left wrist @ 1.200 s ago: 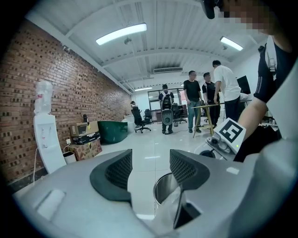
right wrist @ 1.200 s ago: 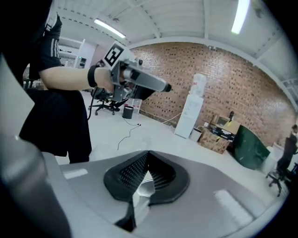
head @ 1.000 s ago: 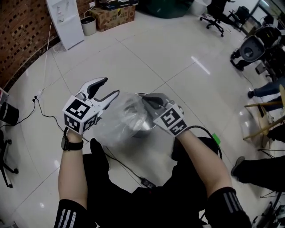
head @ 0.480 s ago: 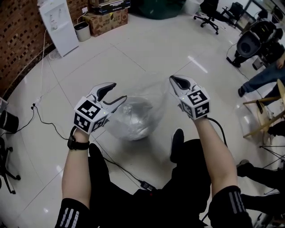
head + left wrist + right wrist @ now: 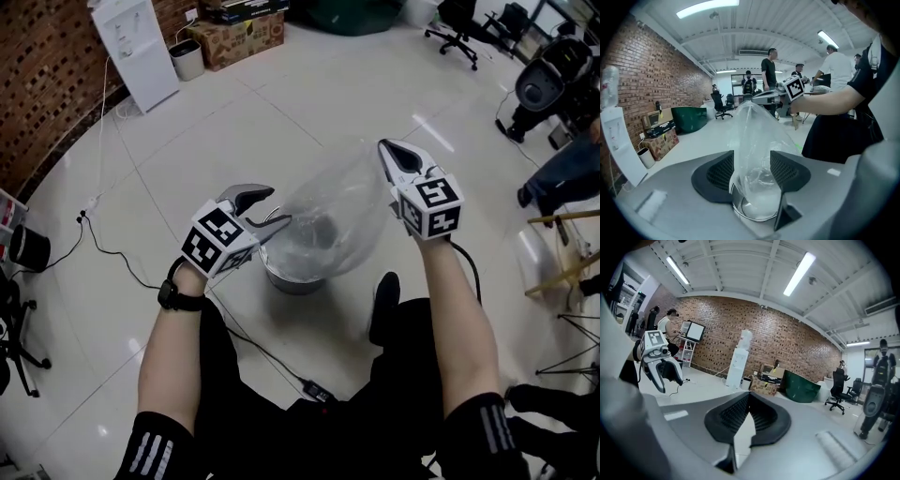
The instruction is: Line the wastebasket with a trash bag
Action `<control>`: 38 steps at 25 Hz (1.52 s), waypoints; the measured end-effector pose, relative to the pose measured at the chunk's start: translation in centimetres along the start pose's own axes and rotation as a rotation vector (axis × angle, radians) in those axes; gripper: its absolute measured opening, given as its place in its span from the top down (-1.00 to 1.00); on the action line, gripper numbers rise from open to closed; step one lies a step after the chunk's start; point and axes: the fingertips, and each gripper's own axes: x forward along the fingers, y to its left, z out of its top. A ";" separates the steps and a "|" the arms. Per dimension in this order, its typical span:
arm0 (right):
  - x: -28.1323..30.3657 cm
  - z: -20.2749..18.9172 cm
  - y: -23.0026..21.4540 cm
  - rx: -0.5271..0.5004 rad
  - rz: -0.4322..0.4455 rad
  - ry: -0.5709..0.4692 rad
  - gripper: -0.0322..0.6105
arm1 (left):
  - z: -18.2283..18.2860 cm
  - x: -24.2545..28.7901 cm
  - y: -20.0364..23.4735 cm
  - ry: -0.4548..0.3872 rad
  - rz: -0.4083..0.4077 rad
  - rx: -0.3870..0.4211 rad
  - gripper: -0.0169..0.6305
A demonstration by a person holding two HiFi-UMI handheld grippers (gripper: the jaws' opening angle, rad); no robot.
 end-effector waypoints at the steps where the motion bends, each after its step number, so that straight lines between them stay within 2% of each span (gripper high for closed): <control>1: 0.1 0.5 -0.1 0.001 -0.003 -0.014 0.88 | 0.0 0.4 -0.3 0.009 -0.013 0.010 0.21; 7: -0.4 5.9 -1.0 -0.058 -0.020 -0.116 0.88 | 0.2 1.4 -0.2 0.019 -0.026 0.014 0.21; 11: -0.4 7.5 1.3 -0.170 0.031 -0.127 0.88 | 0.2 1.4 -0.1 0.026 -0.019 0.014 0.21; 15: -0.4 5.2 7.3 -0.404 0.185 -0.059 0.88 | -0.3 1.4 -0.4 0.045 -0.023 0.018 0.21; 17: -0.8 2.2 10.9 -0.519 0.290 0.002 0.88 | -1.1 1.3 -0.5 0.054 -0.017 0.021 0.21; 19: -1.5 -1.5 14.0 -0.573 0.409 0.069 0.88 | -1.8 1.1 -0.4 0.056 -0.003 0.017 0.21; 22: -2.0 -5.4 17.5 -0.558 0.576 0.162 0.88 | -1.6 0.4 0.5 0.053 0.009 -0.003 0.21; 25: -2.0 -8.1 20.2 -0.518 0.676 0.229 0.88 | -1.0 0.1 0.5 0.035 -0.024 -0.046 0.21; 30: -1.6 -10.1 23.3 -0.471 0.742 0.239 0.88 | -0.3 0.2 -1.0 -0.012 -0.136 -0.140 0.20; 35: -1.2 -8.9 25.8 -0.467 0.775 0.166 0.88 | -2.5 1.3 -2.2 0.083 -0.180 -0.141 0.20; 38: -1.9 -9.0 27.4 -0.492 0.820 0.147 0.88 | -2.9 1.4 -2.0 0.086 -0.174 -0.181 0.23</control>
